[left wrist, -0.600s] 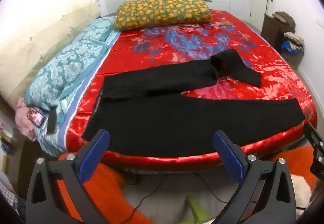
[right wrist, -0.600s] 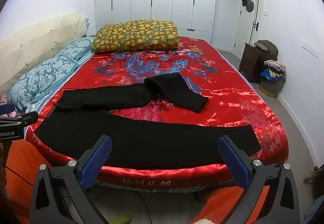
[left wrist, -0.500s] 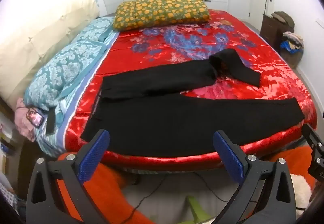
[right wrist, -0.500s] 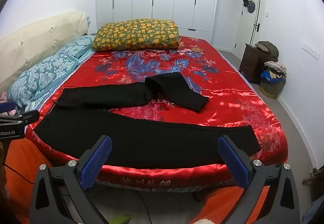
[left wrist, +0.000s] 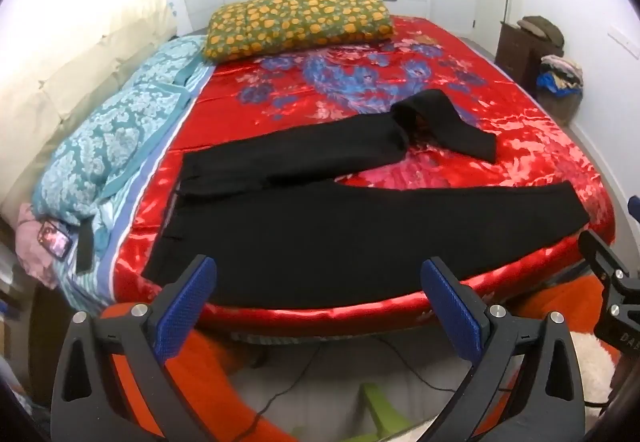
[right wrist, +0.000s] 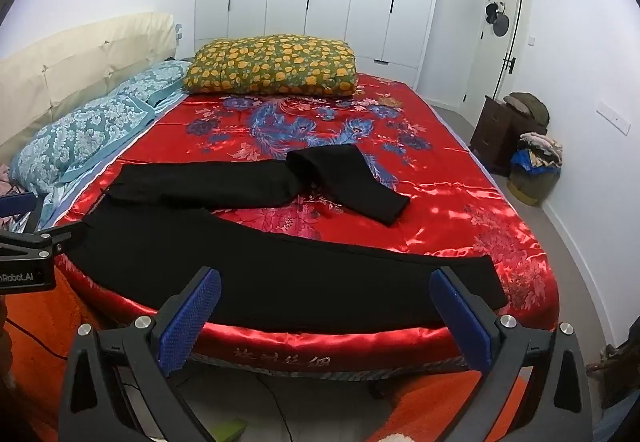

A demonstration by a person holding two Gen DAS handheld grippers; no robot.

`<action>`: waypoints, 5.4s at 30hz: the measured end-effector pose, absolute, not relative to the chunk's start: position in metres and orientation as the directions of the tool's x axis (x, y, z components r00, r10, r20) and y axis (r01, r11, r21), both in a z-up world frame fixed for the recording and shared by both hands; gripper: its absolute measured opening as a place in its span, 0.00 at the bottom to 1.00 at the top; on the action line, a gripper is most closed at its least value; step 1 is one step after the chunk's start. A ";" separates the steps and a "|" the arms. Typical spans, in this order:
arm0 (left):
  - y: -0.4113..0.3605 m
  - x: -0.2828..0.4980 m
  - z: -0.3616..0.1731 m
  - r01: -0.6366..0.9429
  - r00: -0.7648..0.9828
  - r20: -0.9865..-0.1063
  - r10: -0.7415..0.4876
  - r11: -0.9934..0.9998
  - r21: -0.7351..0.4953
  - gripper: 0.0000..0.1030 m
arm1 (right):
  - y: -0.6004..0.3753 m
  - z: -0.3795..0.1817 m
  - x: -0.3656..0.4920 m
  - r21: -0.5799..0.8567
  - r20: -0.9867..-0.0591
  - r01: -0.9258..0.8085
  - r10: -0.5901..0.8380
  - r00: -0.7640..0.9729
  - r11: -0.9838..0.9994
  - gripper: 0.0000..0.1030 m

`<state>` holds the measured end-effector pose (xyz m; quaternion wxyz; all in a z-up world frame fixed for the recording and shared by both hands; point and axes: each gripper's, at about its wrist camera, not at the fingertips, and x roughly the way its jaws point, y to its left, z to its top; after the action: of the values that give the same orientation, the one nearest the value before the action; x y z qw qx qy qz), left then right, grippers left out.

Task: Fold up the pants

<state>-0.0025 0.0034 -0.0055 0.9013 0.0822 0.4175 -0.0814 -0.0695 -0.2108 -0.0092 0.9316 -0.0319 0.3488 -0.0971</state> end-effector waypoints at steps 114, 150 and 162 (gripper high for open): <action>-0.014 0.057 -0.048 0.236 0.524 -0.837 -0.159 0.971 -0.037 0.99 | -0.281 -0.042 0.004 0.065 -0.662 0.076 -0.014 0.749 0.995 0.99; -0.063 0.257 -0.156 0.159 0.425 -0.904 -0.054 0.987 0.016 0.99 | -0.661 -0.163 0.395 -0.209 -0.771 0.373 -0.387 0.506 0.904 0.05; -0.030 0.404 -0.262 0.089 0.484 -0.840 0.245 0.941 0.325 1.00 | -0.523 -0.208 0.390 0.167 -0.855 -0.042 0.165 0.492 0.985 0.77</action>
<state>0.4042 -0.0298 -0.2620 0.8453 0.1649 0.5061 0.0460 0.3900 -0.5228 -0.2076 0.8616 0.0619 0.5002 0.0600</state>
